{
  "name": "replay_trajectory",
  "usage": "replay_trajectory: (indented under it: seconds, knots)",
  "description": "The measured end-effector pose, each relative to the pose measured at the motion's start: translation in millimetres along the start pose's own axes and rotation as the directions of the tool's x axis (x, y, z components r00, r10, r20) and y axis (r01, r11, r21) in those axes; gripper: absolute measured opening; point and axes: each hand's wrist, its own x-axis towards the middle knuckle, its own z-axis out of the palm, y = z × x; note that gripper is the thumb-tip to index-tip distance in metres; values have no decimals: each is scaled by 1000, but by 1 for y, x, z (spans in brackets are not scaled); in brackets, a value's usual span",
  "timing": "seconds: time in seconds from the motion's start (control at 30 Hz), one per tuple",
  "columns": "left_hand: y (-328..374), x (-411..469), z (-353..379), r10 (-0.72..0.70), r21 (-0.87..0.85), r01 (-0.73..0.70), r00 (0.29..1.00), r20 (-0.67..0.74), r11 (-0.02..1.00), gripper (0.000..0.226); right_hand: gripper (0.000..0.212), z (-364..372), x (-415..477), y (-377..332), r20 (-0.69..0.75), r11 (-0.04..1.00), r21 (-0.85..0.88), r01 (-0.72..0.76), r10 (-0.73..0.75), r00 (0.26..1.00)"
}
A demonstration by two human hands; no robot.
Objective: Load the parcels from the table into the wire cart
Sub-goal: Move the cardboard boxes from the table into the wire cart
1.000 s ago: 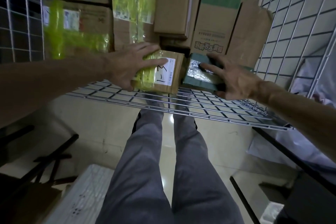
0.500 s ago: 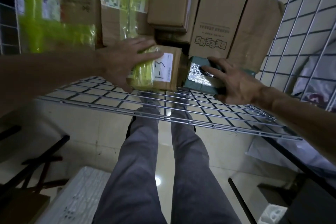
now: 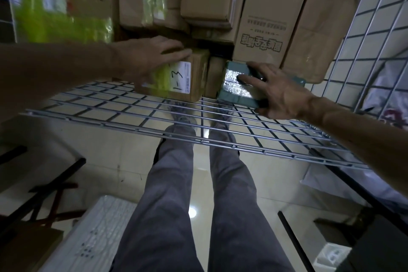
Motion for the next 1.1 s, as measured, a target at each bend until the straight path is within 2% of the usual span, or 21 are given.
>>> replay_trajectory:
  seconds: [0.1,0.17,0.33,0.53,0.67,0.8,0.9,1.1]
  knots:
    - [4,6,13,-72,82,72,997,-6,994,109,101,2,6,-2,6,1000,22,-5,5,1000]
    - [8,10,22,-132,80,135,990,-48,988,94,99,6,12,-6,17,1000,0,21,-21,1000]
    - [19,18,29,-168,25,170,982,-82,985,80,94,15,29,-13,-7,999,-32,31,-31,999]
    - [7,19,26,-208,-277,177,974,-86,944,70,92,22,49,-22,-10,997,-82,14,-15,1000]
    - [2,21,21,-260,-520,171,960,-104,837,60,92,24,50,-24,-26,996,-86,5,-7,1000]
    - [-2,19,27,-261,-579,167,962,-83,798,57,92,23,48,-21,-32,996,-81,24,-26,999]
    - [-11,16,32,-302,-616,233,953,-8,753,57,92,24,48,-20,-31,997,-76,28,-31,999]
    - [-37,13,12,-255,-643,281,957,136,713,50,90,26,45,-21,-49,997,-63,33,-36,998]
